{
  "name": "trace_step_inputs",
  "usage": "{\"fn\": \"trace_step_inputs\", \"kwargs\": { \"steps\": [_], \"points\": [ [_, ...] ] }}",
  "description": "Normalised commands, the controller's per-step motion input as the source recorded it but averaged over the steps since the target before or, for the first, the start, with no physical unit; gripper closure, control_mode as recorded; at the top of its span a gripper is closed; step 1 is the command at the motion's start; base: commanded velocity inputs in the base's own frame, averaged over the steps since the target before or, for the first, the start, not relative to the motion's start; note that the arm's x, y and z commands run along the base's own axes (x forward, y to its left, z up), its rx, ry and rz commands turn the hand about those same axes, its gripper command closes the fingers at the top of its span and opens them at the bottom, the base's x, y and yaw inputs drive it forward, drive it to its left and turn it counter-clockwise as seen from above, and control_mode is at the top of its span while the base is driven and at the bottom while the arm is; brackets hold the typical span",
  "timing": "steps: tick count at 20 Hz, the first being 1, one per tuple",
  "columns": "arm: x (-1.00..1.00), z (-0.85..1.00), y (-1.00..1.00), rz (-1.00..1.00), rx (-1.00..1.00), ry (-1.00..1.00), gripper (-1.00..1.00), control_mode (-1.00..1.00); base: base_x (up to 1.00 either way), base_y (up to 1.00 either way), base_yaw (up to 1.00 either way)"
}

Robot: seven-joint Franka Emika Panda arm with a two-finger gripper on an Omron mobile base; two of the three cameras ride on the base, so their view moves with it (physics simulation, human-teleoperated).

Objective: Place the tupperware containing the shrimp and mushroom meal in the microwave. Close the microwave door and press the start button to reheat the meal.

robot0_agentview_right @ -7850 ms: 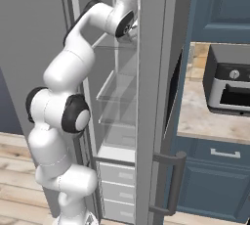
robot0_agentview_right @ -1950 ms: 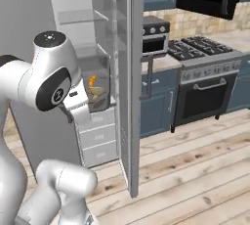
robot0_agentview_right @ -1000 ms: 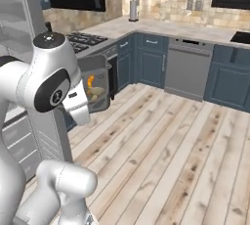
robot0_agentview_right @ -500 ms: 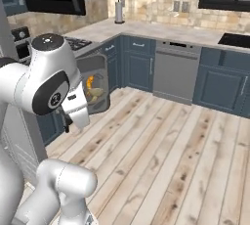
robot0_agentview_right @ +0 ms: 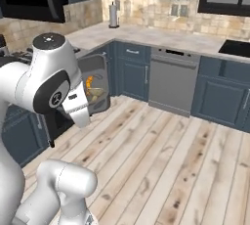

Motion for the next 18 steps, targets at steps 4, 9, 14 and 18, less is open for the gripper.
{"fn": "trace_step_inputs", "kwargs": {
  "steps": [4, 9, 14, 18],
  "points": [
    [0.0, 0.0, 0.0, 0.0, 0.0, 0.0, 1.0, 1.0, 0.79, -0.03, 0.28],
    [0.0, 0.0, 0.0, 0.0, 0.0, 0.0, 1.0, 1.0, 0.67, -0.14, 0.36],
    [0.0, 0.0, 0.0, 0.0, 0.0, 0.0, 1.0, 1.0, 0.54, -0.25, 0.4],
    [0.0, 0.0, 0.0, 0.0, 0.0, 0.0, 1.0, 1.0, 0.41, -0.26, 0.41]
  ]
}}
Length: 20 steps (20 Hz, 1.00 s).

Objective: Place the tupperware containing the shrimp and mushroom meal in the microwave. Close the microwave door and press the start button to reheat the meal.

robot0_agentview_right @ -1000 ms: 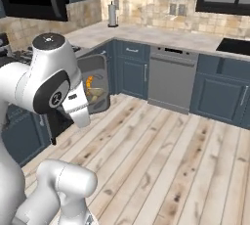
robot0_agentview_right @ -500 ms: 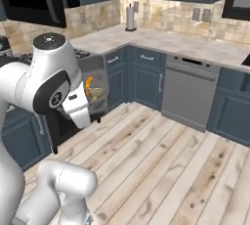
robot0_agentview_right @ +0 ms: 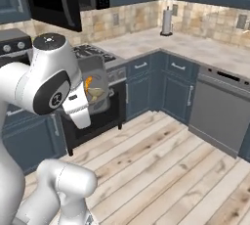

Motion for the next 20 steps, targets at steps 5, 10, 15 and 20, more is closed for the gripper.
{"fn": "trace_step_inputs", "kwargs": {
  "steps": [5, 10, 15, 20],
  "points": [
    [0.0, 0.0, 0.0, 0.0, 0.0, 0.0, 1.0, 1.0, 0.29, -0.41, 0.41],
    [0.0, 0.0, 0.0, 0.0, 0.0, 0.0, 1.0, 1.0, 0.36, -0.44, 0.41],
    [0.0, 0.0, 0.0, 0.0, 0.0, 0.0, 1.0, 1.0, 0.34, -0.46, 0.41],
    [0.0, 0.0, 0.0, 0.0, 0.0, 0.0, 1.0, 1.0, 0.25, -0.54, 0.34]
  ]
}}
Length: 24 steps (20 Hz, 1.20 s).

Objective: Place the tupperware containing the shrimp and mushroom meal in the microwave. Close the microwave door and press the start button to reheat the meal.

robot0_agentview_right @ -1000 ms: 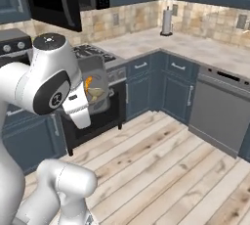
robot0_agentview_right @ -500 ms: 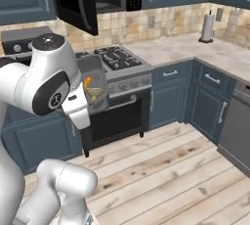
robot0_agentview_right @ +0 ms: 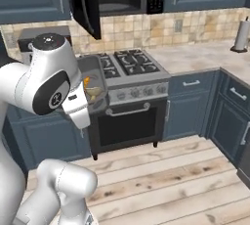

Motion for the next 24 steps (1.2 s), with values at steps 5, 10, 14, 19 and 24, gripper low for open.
{"fn": "trace_step_inputs", "kwargs": {
  "steps": [5, 10, 14, 19, 24],
  "points": [
    [0.0, 0.0, 0.0, 0.0, 0.0, 0.0, 1.0, 1.0, 0.24, -0.48, 0.28],
    [0.0, 0.0, 0.0, 0.0, 0.0, 0.0, 1.0, 1.0, 0.25, -0.46, 0.26],
    [0.0, 0.0, 0.0, 0.0, 0.0, 0.0, 1.0, 1.0, 0.08, -0.61, 0.16],
    [0.0, 0.0, 0.0, 0.0, 0.0, 0.0, 1.0, 1.0, -0.01, -0.66, 0.05],
    [0.0, 0.0, 0.0, 0.0, 0.0, 0.0, 1.0, 1.0, -0.01, -0.5, 0.0]
  ]
}}
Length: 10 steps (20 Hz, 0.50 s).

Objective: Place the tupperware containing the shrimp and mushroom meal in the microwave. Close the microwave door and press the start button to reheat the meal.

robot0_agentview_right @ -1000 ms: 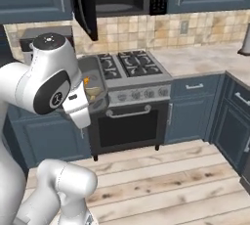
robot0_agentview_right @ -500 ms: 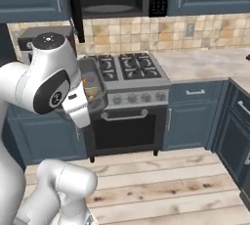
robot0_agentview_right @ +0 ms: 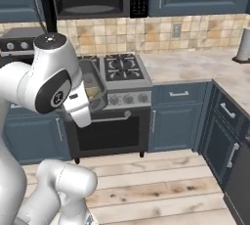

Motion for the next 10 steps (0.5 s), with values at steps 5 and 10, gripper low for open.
{"fn": "trace_step_inputs", "kwargs": {
  "steps": [5, 10],
  "points": [
    [0.0, 0.0, 0.0, 0.0, 0.0, 0.0, 1.0, 1.0, 0.16, -0.16, 0.05],
    [0.0, 0.0, 0.0, 0.0, 0.0, 0.0, 1.0, 1.0, 0.39, -0.08, 0.1]
  ]
}}
